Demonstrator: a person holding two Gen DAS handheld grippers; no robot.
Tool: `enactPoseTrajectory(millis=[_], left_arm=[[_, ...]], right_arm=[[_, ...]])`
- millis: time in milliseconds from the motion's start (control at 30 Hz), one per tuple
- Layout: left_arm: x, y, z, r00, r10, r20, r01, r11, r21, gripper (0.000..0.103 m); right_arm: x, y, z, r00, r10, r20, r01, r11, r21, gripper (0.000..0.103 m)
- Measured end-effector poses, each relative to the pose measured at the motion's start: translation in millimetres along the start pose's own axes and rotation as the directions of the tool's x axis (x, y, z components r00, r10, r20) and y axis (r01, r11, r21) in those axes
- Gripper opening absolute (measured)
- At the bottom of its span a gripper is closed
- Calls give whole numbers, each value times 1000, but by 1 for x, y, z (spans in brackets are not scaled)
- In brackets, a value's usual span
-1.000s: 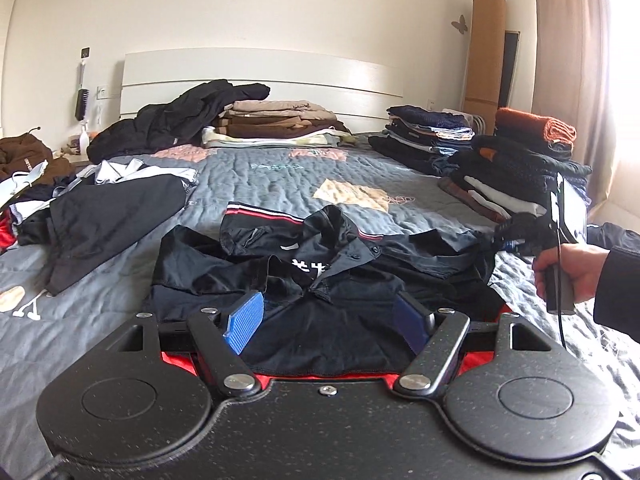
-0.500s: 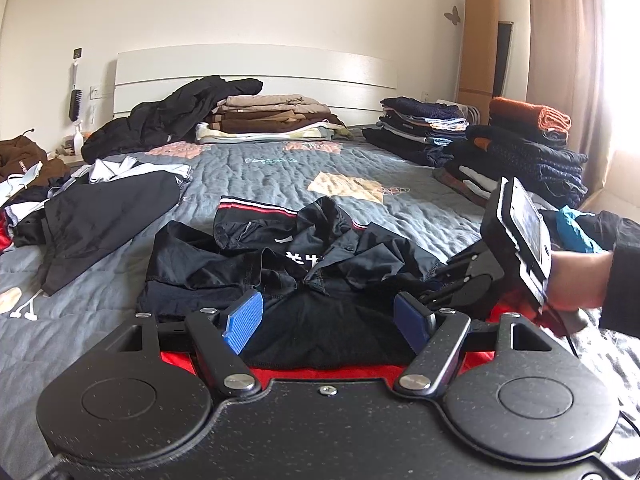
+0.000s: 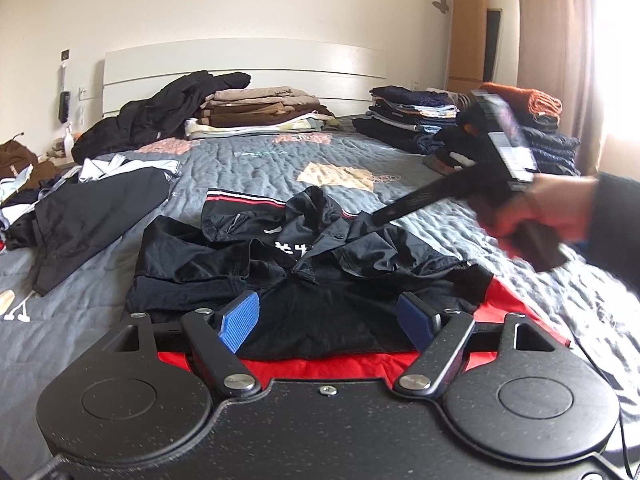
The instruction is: Fold clothes
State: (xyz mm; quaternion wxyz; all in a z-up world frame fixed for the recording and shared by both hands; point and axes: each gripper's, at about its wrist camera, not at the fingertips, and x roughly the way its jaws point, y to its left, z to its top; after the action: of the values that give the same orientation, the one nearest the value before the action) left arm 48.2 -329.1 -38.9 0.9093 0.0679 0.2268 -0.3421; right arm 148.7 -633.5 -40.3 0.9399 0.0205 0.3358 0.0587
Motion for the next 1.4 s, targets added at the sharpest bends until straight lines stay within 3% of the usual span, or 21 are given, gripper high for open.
enactPoseTrajectory(millis=[233, 433, 467, 500, 533, 600, 667, 767, 833, 900, 1000, 1133, 1400], left_arm=[[4, 4, -4, 1000, 0, -19, 0, 1000, -5, 75], [2, 9, -2, 1000, -2, -13, 1, 999, -36, 75], [2, 9, -2, 1000, 0, -14, 0, 999, -34, 75], [2, 9, -2, 1000, 1, -14, -2, 1000, -31, 75], [2, 8, -2, 1000, 2, -14, -2, 1000, -29, 75], [3, 8, -2, 1000, 4, -15, -4, 1000, -26, 75], [3, 7, -2, 1000, 2, -15, -3, 1000, -24, 75], [4, 5, -3, 1000, 1, -19, -1, 1000, -20, 75], [5, 5, -4, 1000, -2, -25, 2, 1000, -21, 75], [5, 5, -4, 1000, 0, -27, 0, 1000, -15, 75], [5, 7, -4, 1000, 0, -26, -1, 1000, -24, 76], [7, 8, -4, 999, 5, -32, -6, 1000, -31, 76], [7, 1, -5, 999, -2, -34, 2, 1000, -11, 76]], right_arm=[[74, 29, 17, 988, 1, -153, -19, 994, -112, 45], [105, 40, 1, 971, -87, -223, 47, 983, -178, 42], [105, 39, 0, 971, -91, -220, 55, 985, -165, 39], [102, 35, 1, 974, -89, -208, 60, 989, -138, 30], [96, 34, 2, 980, -83, -181, 62, 991, -121, 12], [83, 34, 6, 992, -70, -104, 59, 993, -98, 8], [68, 39, 12, 1000, -1, -17, 0, 995, -98, 7], [50, 56, 16, 987, 145, 73, -130, 975, -181, 7], [55, 61, 16, 977, 211, 28, -201, 957, -211, 12], [66, 52, 15, 982, 186, -30, -189, 973, -135, 13], [57, 32, 12, 988, 154, -8, -154, 988, -32, 20], [40, 35, -6, 996, 76, -50, -83, 985, -149, 33], [7, 40, -42, 990, -77, -116, 28, 926, -377, 40]])
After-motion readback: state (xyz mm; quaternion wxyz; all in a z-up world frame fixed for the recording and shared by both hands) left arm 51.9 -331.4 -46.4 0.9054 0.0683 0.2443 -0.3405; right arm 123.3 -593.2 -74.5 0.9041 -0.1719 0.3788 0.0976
